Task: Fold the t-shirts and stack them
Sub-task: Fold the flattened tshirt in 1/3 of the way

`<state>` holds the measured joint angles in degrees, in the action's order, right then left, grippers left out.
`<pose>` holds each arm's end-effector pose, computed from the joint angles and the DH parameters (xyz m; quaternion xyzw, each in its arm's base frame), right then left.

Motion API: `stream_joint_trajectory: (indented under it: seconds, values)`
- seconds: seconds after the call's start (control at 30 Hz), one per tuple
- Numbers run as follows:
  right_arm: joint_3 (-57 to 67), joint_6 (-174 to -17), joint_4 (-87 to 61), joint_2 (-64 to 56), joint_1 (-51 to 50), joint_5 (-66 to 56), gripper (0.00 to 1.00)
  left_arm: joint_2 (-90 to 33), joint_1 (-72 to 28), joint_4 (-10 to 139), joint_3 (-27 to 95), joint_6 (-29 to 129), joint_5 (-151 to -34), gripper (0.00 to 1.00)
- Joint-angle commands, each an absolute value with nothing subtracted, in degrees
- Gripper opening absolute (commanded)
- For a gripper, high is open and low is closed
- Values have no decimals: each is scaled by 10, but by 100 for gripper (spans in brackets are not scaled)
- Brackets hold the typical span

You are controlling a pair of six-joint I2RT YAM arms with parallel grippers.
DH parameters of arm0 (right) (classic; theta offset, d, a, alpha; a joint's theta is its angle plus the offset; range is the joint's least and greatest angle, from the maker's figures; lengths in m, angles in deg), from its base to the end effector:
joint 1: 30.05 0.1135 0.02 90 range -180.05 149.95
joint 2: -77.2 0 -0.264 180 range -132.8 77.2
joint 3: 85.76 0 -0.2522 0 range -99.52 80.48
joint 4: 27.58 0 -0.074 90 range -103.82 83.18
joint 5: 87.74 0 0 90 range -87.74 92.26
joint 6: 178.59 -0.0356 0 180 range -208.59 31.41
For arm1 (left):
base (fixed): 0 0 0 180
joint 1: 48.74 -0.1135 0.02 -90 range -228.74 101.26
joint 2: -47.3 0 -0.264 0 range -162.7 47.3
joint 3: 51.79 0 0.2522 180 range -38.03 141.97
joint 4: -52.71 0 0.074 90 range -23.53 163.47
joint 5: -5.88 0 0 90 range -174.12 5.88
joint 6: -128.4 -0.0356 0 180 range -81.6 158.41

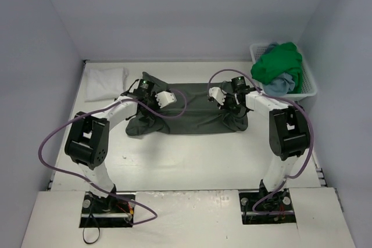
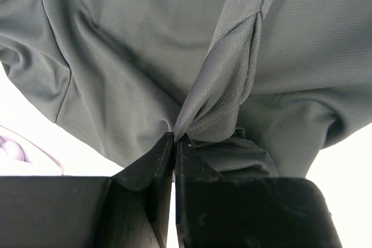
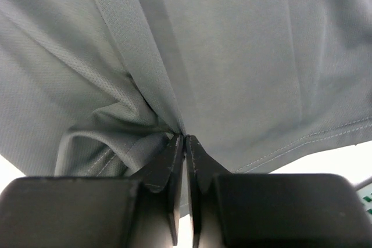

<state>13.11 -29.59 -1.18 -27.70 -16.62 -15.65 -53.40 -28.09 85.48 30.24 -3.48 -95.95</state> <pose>0.3746 0.1007 0.1841 -0.5915 0.7180 0.0046 0.3669 0.3491 -0.1394 0.2071 0.5164 0.7849 -0.0351 0.3407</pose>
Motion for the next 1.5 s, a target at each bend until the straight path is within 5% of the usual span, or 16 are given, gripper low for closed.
stream_joint_trajectory:
  seconds: [0.0, 0.1, 0.2, 0.43, 0.7, 0.9, 1.0, 1.07, 1.47]
  values:
    - [107, -320, -50, -282, -170, -126, 5, -539, -290, 832, 340, -48, -948, 0]
    - [103, -358, -69, -298, -169, -83, 21, -556, -290, 828, 344, -41, -948, 1]
    - [122, -394, -99, -287, -169, -49, 35, -568, -290, 826, 347, -36, -944, 13]
    - [154, -483, -208, -225, -170, 80, 40, -576, -287, 826, 344, -23, -932, 36]
    - [159, -540, -174, -134, -170, 94, 40, -575, -281, 836, 347, -9, -914, 37]
    - [176, -539, -69, -77, -169, 3, 36, -567, -275, 838, 340, 0, -914, 37]
    - [190, -519, -21, -68, -162, -44, 6, -563, -271, 835, 337, 2, -912, 37]
    - [202, -501, 11, -77, -159, -78, 0, -562, -271, 836, 337, 7, -914, 36]
    - [233, -461, 41, -121, -129, -212, 0, -550, -270, 837, 326, 21, -935, 36]
